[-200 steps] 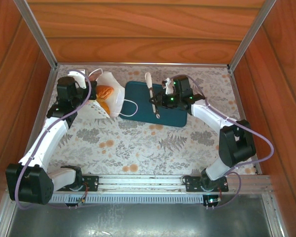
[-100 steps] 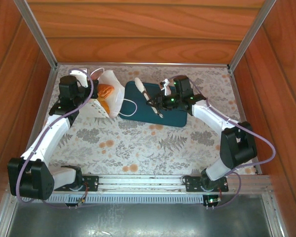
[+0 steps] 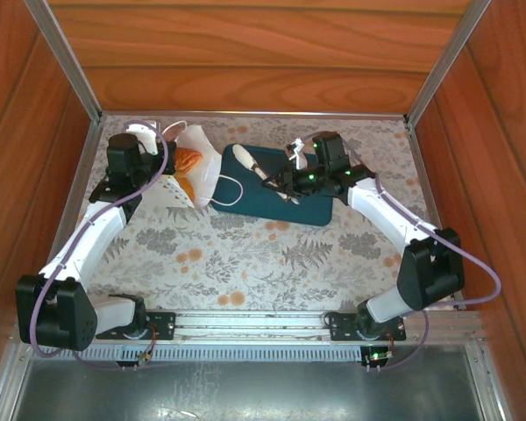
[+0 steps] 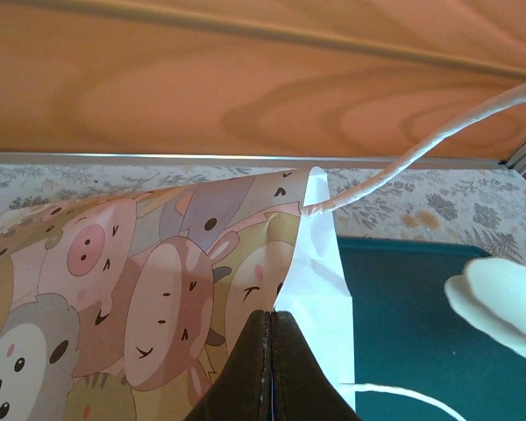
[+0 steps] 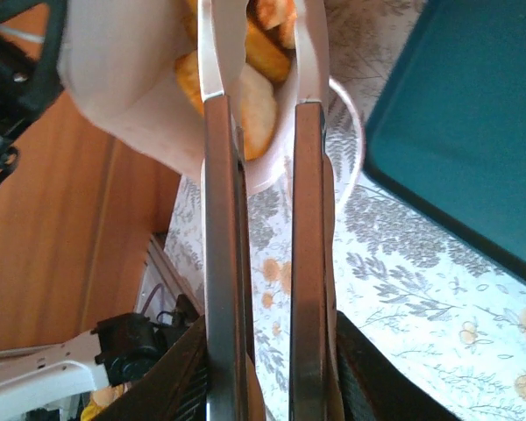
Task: Take the fake bread out of the paper bag
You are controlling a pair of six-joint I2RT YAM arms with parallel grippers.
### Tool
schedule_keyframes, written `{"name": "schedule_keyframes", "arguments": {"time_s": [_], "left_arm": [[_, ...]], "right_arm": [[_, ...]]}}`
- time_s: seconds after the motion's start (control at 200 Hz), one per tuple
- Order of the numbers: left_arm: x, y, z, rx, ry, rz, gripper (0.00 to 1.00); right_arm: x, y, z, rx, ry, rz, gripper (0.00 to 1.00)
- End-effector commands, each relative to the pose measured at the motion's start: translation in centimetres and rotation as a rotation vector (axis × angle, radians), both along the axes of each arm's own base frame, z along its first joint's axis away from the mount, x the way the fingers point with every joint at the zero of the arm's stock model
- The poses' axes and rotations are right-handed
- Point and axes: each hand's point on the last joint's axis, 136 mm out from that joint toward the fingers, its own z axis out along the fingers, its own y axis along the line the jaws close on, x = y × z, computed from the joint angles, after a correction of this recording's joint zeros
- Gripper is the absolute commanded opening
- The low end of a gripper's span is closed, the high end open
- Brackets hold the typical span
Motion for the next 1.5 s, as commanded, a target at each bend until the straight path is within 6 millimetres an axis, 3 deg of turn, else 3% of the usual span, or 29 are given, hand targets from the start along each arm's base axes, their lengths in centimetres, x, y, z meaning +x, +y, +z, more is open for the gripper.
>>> {"name": "schedule_keyframes", "arguments": {"time_s": [0.0,0.255,0.62,0.635,0.685,0.87,1.494], "left_arm": [[0.3,-0.5,1.5,0.014,-0.066,-0.034,0.0],[0.2,-1.4,1.4,0.022,-0.076,-0.095,0.0],[-0.1,-2.5,1.1,0.03,-0.081,-0.165,0.0],[-0.1,-2.5,1.1,0.031,-0.082,-0.168,0.0],[0.0,-2.6,1.2,0.032,-0.083,-0.176,0.0],[0.0,-3.0,1.0,0.023,-0.076,-0.196,0.0],[-0.8,-3.3,1.4,0.03,-0.096,-0.227,0.0]], "right_arm": [[-2.7,0.8,3.3,0.027,-0.059,0.107,0.34],[-5.1,2.7,4.1,0.054,-0.013,0.195,0.35],[-4.5,6.6,0.7,0.031,0.081,0.274,0.34],[-4.3,6.9,-0.3,0.015,0.105,0.278,0.34],[-4.3,7.3,-1.0,-0.003,0.121,0.293,0.35],[-4.3,8.9,-1.9,-0.008,0.15,0.346,0.4],[-3.3,9.1,-4.4,-0.081,0.163,0.344,0.46]]}}
